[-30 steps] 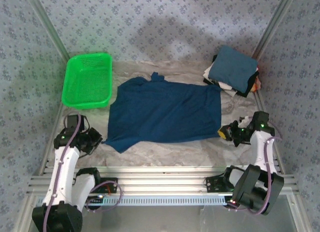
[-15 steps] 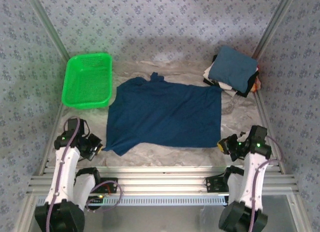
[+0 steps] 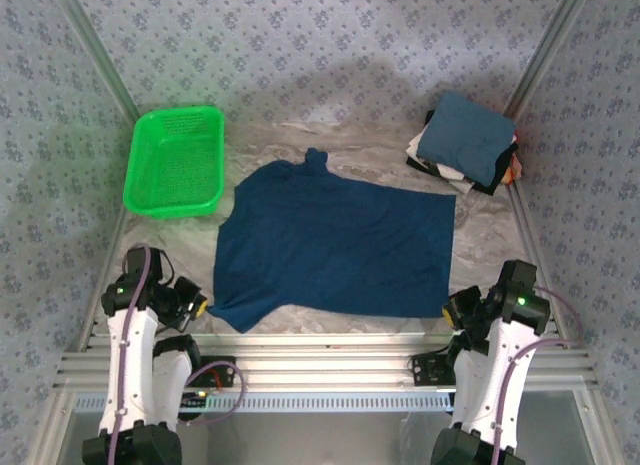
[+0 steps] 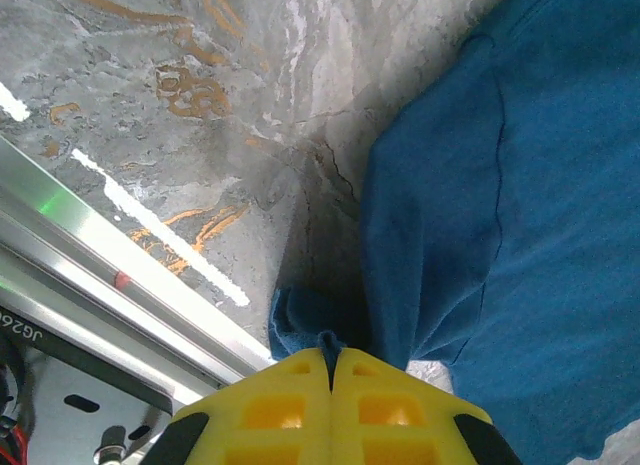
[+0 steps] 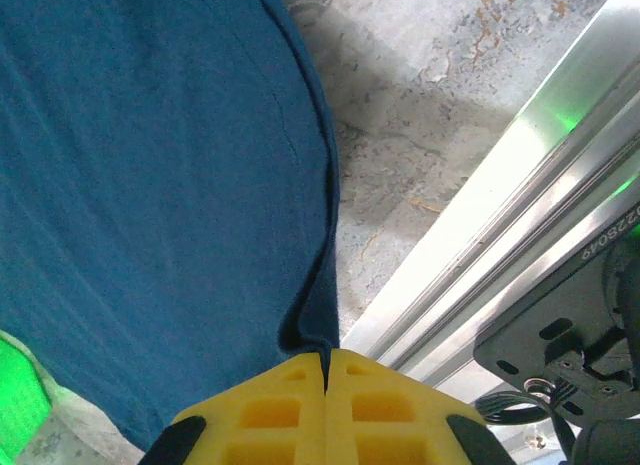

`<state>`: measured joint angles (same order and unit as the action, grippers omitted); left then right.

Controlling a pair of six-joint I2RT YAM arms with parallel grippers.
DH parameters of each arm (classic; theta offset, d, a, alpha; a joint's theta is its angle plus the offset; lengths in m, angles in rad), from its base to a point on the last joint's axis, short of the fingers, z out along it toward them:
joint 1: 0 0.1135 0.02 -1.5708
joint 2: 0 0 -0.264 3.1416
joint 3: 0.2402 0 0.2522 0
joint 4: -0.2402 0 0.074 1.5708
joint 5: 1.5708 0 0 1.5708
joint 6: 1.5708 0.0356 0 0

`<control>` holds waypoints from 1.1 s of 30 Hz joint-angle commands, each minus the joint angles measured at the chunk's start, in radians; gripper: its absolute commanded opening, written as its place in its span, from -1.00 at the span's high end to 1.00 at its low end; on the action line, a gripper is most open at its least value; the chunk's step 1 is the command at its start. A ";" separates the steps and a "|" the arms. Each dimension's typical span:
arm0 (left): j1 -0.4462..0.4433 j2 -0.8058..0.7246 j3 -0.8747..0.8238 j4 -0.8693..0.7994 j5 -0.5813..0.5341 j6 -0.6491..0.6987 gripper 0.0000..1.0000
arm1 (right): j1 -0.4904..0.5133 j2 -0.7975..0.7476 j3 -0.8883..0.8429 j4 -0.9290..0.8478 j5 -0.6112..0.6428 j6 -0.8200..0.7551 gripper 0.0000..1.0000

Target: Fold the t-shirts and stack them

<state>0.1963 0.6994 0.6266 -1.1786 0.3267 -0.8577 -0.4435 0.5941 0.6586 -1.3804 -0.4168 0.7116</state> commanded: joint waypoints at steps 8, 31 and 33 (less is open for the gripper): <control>-0.027 0.165 0.205 0.169 0.027 0.047 1.00 | 0.012 0.193 0.045 0.156 0.019 -0.014 1.00; -0.180 0.702 0.562 0.341 -0.037 0.197 1.00 | -0.001 0.534 0.093 0.416 -0.024 -0.123 1.00; -0.196 0.733 0.578 0.348 -0.035 0.201 1.00 | -0.002 0.548 0.090 0.422 -0.023 -0.129 1.00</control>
<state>0.0208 1.4033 1.1553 -0.8566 0.2913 -0.6876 -0.4374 1.1278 0.7246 -0.9745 -0.4343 0.6117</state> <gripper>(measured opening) 0.041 0.065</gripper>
